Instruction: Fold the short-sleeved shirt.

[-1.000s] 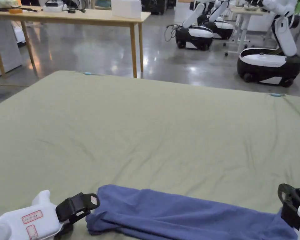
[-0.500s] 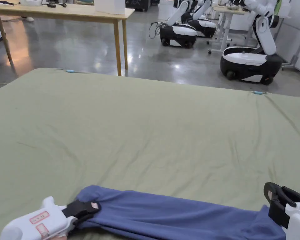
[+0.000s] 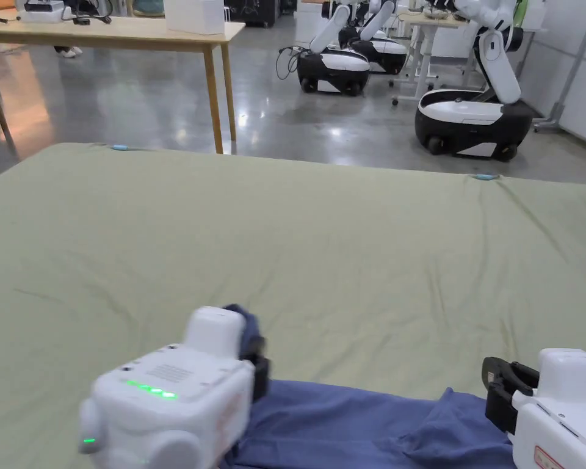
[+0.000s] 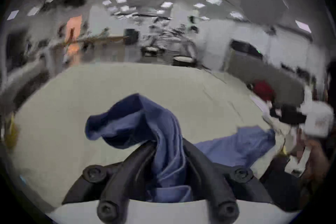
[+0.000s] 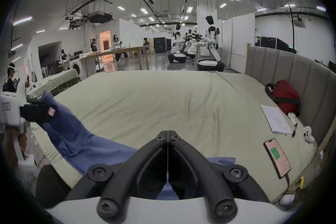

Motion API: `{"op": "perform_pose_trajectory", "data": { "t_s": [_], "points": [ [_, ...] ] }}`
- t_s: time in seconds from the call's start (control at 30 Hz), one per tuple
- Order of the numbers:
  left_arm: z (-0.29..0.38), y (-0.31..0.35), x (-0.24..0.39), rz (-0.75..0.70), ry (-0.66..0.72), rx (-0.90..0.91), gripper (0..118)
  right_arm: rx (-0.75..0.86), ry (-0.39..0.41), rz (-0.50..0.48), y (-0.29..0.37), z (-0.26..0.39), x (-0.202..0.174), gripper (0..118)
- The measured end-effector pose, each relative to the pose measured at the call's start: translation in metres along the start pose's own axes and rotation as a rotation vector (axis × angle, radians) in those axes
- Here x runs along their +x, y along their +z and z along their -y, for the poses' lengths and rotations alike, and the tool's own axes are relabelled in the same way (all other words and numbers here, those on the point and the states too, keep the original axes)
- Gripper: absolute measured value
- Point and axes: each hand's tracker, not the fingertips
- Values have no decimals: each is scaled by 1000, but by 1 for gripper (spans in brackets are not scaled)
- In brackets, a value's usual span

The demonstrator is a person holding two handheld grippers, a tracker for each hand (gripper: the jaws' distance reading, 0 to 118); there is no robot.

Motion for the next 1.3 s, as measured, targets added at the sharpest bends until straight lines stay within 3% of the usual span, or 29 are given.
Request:
{"op": "perform_pose_trajectory", "data": {
  "t_s": [0.1, 0.2, 0.23, 0.27, 0.33, 0.37, 0.5, 0.57, 0.6, 0.67, 0.7, 0.9, 0.97, 1.07, 1.17, 1.23, 1.27, 1.3],
  "points": [
    [11, -49, 60, 62, -97, -113, 6, -4, 12, 27, 3, 2, 2, 1],
    [36, -93, 84, 49, -89, -230, 6, -14, -3, 37, 5, 5, 10, 1],
    [42, -102, 86, 44, -79, -231, 13, -21, -6, 45, 4, 7, 12, 1],
    [45, -104, 86, 54, -63, -220, 33, -26, -8, 50, 4, 8, 14, 1],
    [38, -97, 81, 59, -7, -233, 112, -34, -18, 38, 4, 10, 20, 1],
    [29, -78, 76, 74, 51, -134, 115, -35, -21, 34, 5, 11, 23, 1],
    [2, -41, 31, 15, 239, -12, 114, -36, -39, 14, 6, 14, 29, 1],
    [-1, -44, 9, -42, 325, -75, 111, -39, -62, -2, 6, 17, 31, 1],
    [3, -49, -1, -10, 373, -114, 97, -41, -73, -12, 5, 19, 31, 1],
    [15, -63, -5, 56, 422, -192, 13, -46, -82, -18, 4, 22, 33, 1],
    [22, -80, 6, 45, 403, -249, 4, -51, -85, -22, 3, 24, 34, 1],
    [52, -117, 88, 277, 369, -382, 3, -60, -128, -28, 4, 27, 43, 1],
    [60, -118, 107, 233, 305, -384, 3, -61, -129, -25, 4, 26, 44, 1],
    [47, -97, 85, 203, 406, -252, 3, -69, -110, -23, 2, 25, 42, 1],
    [31, -64, 50, 137, 341, -167, 3, -77, -95, -29, -3, 24, 36, 1],
    [29, -45, 23, 134, 367, -129, 3, -85, -96, -47, -6, 24, 31, 1],
    [31, -32, 8, 124, 381, -106, 7, -87, -94, -53, -7, 23, 27, 1],
    [35, -19, -9, 107, 406, -84, 26, -86, -90, -59, -8, 23, 22, 1]
  ]
}}
